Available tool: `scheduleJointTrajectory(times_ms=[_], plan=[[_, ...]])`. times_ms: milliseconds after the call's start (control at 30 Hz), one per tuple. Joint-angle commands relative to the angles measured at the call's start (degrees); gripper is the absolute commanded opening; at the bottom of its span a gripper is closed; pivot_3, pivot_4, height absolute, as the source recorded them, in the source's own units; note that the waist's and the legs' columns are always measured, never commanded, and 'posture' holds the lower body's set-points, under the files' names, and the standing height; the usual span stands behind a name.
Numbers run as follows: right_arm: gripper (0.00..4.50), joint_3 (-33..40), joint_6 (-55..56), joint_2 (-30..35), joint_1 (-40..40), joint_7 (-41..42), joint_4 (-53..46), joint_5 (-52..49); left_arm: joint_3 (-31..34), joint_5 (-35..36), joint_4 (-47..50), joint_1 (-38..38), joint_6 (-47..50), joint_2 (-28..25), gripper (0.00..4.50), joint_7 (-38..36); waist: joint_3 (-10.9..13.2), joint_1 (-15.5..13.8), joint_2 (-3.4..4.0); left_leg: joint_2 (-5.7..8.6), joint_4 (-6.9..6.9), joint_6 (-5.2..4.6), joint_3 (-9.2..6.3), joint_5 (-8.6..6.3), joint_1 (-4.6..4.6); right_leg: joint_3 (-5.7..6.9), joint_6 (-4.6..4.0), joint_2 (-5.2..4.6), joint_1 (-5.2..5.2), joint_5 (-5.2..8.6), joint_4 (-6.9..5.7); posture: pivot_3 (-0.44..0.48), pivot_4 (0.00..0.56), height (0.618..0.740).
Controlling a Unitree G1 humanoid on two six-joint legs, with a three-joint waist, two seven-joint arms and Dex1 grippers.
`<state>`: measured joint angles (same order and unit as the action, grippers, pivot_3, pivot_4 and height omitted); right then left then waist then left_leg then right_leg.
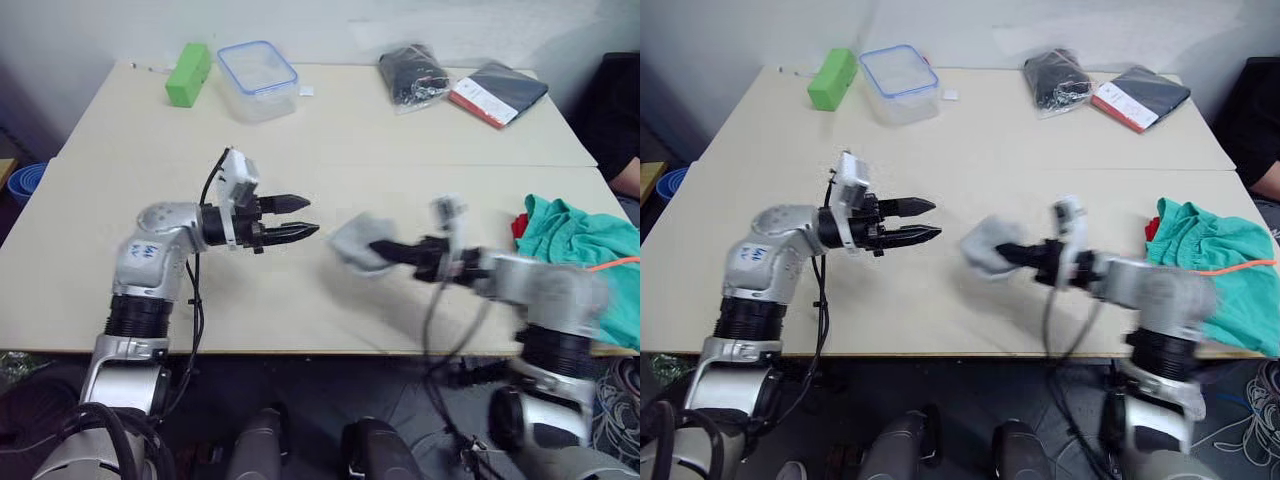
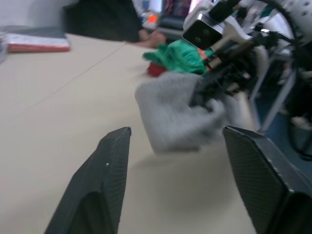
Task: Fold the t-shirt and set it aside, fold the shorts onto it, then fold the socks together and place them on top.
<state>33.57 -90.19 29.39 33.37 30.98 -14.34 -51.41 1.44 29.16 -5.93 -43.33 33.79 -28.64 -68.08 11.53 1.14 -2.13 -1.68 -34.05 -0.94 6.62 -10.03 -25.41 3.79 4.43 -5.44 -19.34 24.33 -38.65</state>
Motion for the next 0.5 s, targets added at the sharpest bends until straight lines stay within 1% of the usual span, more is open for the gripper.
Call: scheduleJointTrajectory(times_ms=[33,67,133,167,200,233,300,367,400,500], plan=[[0.1,10.75,-2.31,11.35,-3.77,2.89,-1.5,-7.04,0.25,6.01,5.51,-0.62,4.75,-0.6,4.32,-2.68,0.03,-0.01,0.05,0.0,0.01,-0.03,-0.01,-0.02,0.02,0.01,0.0,0.01,0.03,0.0,0.05,0.0,0.15,0.74],[0.1,14.8,-2.31,17.17,-5.94,4.24,1.48,-5.43,-0.72,6.09,6.73,-0.44,4.62,-0.75,4.5,-3.45,0.05,0.0,0.09,0.0,0.01,-0.03,0.0,-0.02,0.04,0.01,0.0,0.01,0.06,0.0,0.06,0.0,0.15,0.74],[0.1,20.23,-1.19,25.96,-9.82,5.76,7.11,-2.15,-2.08,5.99,8.4,-0.17,4.01,-0.49,4.5,-3.83,0.1,-0.03,0.22,0.01,0.02,-0.04,0.02,-0.02,0.1,-0.01,0.01,0.03,0.12,-0.01,0.08,0.0,0.15,0.74],[0.1,21.52,0.45,28.78,-11.9,6.19,9.75,-0.48,-2.43,5.96,8.92,-0.07,3.82,-0.2,4.5,-3.55,0.1,-0.01,0.27,0.01,0.01,-0.04,0.05,-0.02,0.12,-0.02,0.02,0.03,0.13,-0.01,0.1,0.0,0.15,0.74],[0.1,21.93,2.19,30.2,-13.3,6.15,12.17,0.78,-2.62,5.95,9.2,0.01,3.71,0.14,4.5,-3.06,0.1,0.24,0.26,0.02,0.02,-0.04,0.07,-0.02,0.17,-0.03,0.02,0.05,0.19,-0.01,0.12,0.0,0.15,0.74],[0.1,22.21,4.09,31.11,-14.39,6.22,14.85,2.09,-2.79,5.85,9.42,0.13,3.42,0.53,4.5,-2.56,0.1,0.47,0.25,-0.04,0.02,-0.03,0.08,-0.01,0.31,-0.04,0.02,0.12,0.35,-0.01,0.18,0.0,0.15,0.74],[0.1,21.32,7.92,30.96,-15.21,5.69,19.34,4.35,-3.09,5.47,9.64,0.38,2.84,1.26,4.5,-1.65,0.11,0.86,0.23,-0.11,0.02,-0.03,0.06,-0.01,0.51,-0.03,0.02,0.18,0.6,-0.01,0.33,0.0,0.15,0.74],[0.1,17.93,12.74,29.23,-14.65,4.38,21.97,6.89,-3.23,4.95,9.45,0.46,2.17,1.76,4.5,-0.85,0.11,0.98,0.25,-0.1,0.02,-0.04,0.1,-0.02,0.69,-0.08,0.06,0.18,0.75,-0.03,0.36,0.0,0.15,0.74],[0.1,15.47,15.3,27.88,-13.44,3.74,23.33,8.09,-3.29,4.79,9.27,0.43,1.99,1.86,4.5,-0.44,0.11,1.02,0.25,-0.1,0.02,-0.04,0.12,-0.02,0.73,-0.11,0.07,0.18,0.76,-0.03,0.34,0.0,0.15,0.74],[0.1,11.27,21.23,24.06,-8.09,0.36,29.95,11.28,-3.67,4.14,9.05,0.28,1.19,1.61,4.5,0.25,0.22,0.89,0.44,-0.08,0.02,-0.03,0.13,-0.02,0.74,-0.14,0.09,0.18,0.76,-0.04,0.32,0.0,0.15,0.74]])
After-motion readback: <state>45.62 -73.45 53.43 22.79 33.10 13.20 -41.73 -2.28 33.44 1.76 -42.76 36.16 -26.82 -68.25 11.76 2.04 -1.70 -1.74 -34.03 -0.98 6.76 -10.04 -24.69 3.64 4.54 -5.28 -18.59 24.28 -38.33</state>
